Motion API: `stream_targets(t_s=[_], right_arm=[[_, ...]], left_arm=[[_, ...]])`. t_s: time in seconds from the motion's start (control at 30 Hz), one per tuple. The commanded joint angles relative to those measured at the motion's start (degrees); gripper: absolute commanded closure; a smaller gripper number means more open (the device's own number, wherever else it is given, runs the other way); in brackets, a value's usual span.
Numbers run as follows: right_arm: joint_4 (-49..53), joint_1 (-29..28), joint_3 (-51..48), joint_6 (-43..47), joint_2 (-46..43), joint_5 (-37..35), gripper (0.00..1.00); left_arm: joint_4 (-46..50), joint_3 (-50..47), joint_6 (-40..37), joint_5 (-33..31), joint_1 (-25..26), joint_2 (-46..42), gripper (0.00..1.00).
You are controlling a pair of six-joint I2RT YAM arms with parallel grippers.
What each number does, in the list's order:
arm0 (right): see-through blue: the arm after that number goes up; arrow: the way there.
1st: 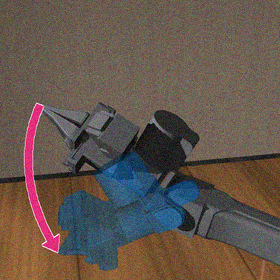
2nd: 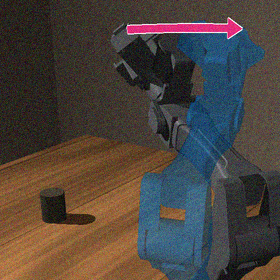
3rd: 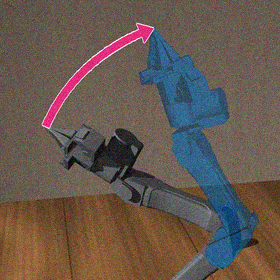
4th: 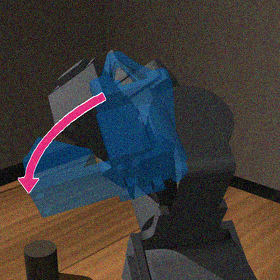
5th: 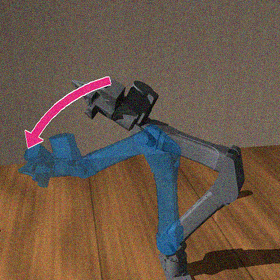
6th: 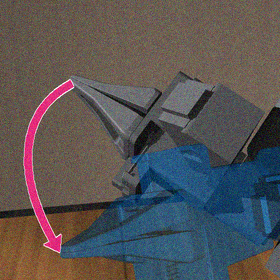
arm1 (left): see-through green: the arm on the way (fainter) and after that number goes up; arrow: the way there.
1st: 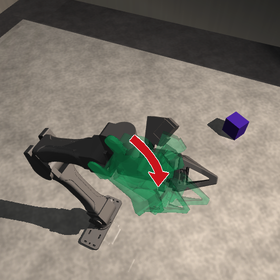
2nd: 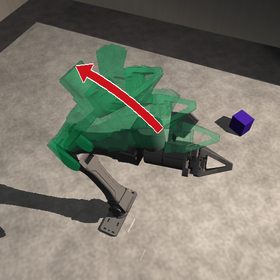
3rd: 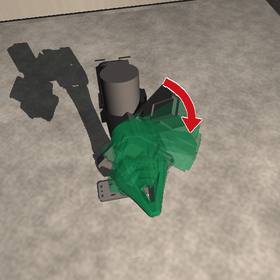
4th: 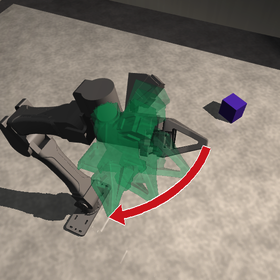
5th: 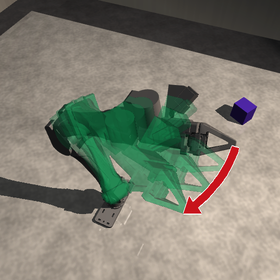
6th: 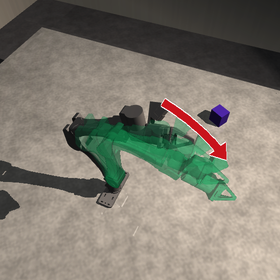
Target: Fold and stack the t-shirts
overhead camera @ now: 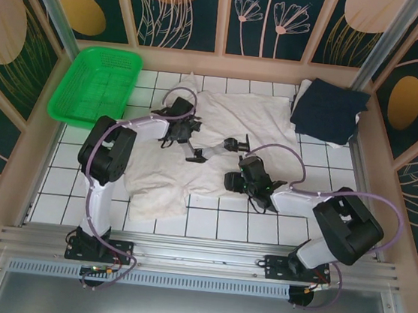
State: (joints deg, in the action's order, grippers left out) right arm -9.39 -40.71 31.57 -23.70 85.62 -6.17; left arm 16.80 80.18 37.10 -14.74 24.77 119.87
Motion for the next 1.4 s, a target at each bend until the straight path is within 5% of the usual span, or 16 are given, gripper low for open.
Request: stream_targets(t_s=[0.0, 0.17, 0.4, 0.53, 0.73, 1.07, 1.37], right_arm=[[2.21, -0.06, 2.08, -2.48, 1.55, -2.61, 0.37], [3.63, -0.61, 1.25, -4.16, 2.85, 0.69, 0.37], [11.96, -6.24, -1.16, -11.27, -1.02, -0.49, 0.38], [15.77, -8.25, 0.27, -12.13, -5.62, -1.11, 0.38], [15.73, -4.14, 7.5, -3.89, -10.43, -8.19, 0.38], [5.57, 11.27, 8.91, 2.92, -5.99, -1.36, 0.38], [2.03, 14.51, 5.53, 2.89, -1.61, 4.23, 0.37]], left_arm=[[0.68, 1.19, -1.05, 1.71, -2.49, 4.1, 0.28], [-0.33, -4.98, -1.48, 0.17, -3.15, 0.74, 0.28], [-8.49, -25.36, 1.1, 9.23, -2.85, -11.95, 0.35], [-7.4, -27.64, 0.73, 9.72, -2.45, -16.0, 0.32], [0.44, -11.2, -3.7, 3.42, -2.54, -12.79, 0.28], [11.19, 23.76, -6.25, -3.23, -6.64, 6.4, 0.17], [15.77, 48.03, -7.46, -2.34, -11.57, 24.89, 0.16]])
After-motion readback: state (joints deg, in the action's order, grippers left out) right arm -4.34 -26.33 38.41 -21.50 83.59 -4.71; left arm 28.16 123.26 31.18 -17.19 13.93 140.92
